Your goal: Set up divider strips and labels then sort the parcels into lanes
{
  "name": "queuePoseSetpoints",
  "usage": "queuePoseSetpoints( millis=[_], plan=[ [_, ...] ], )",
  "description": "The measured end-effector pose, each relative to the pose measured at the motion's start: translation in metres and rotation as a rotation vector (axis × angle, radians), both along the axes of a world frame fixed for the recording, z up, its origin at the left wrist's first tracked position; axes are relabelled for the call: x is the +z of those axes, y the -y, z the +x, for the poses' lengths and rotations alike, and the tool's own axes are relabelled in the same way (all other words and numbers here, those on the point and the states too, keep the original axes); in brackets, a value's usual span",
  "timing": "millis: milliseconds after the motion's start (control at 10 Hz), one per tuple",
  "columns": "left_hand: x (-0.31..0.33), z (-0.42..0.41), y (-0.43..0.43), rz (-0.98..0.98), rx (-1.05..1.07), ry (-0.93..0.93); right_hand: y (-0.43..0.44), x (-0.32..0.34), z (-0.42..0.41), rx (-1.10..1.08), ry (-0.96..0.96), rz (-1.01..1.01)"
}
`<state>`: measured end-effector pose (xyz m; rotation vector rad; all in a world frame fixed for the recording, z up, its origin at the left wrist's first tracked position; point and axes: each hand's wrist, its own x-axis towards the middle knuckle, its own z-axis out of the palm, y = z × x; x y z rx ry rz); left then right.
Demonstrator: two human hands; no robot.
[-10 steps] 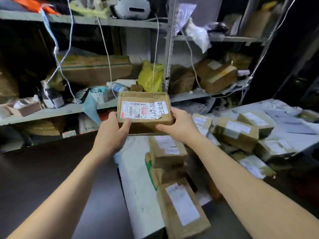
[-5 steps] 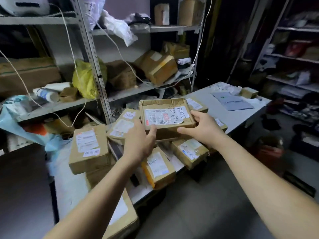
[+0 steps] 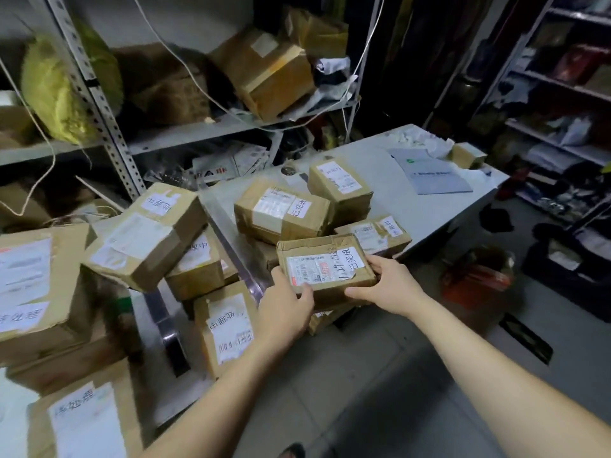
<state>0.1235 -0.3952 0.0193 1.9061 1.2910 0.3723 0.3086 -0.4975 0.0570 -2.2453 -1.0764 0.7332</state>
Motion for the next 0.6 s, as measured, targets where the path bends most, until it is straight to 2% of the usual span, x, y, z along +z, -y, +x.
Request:
queuePoseSetpoints(
  millis=[200, 400, 500, 600],
  plan=[
    [-0.026, 0.019, 0.017, -0.068, 0.077, -0.022, -0.007, -0.034, 0.027, 0.077, 0.003, -0.072],
    [-0.023, 0.032, 0.043, -0.078, 0.151, -0.033, -0.001, -0.048, 0.042, 0.161, -0.023, -0.039],
    [-0.020, 0.028, 0.055, -0.035, 0.168, -0.051, 0.004, -0.052, 0.046, 0.227, 0.002, -0.002],
    [-0.007, 0.016, 0.068, -0.012, 0.218, -0.157, 0.006, -0.050, 0.043, 0.249, 0.140, 0.047]
  ],
)
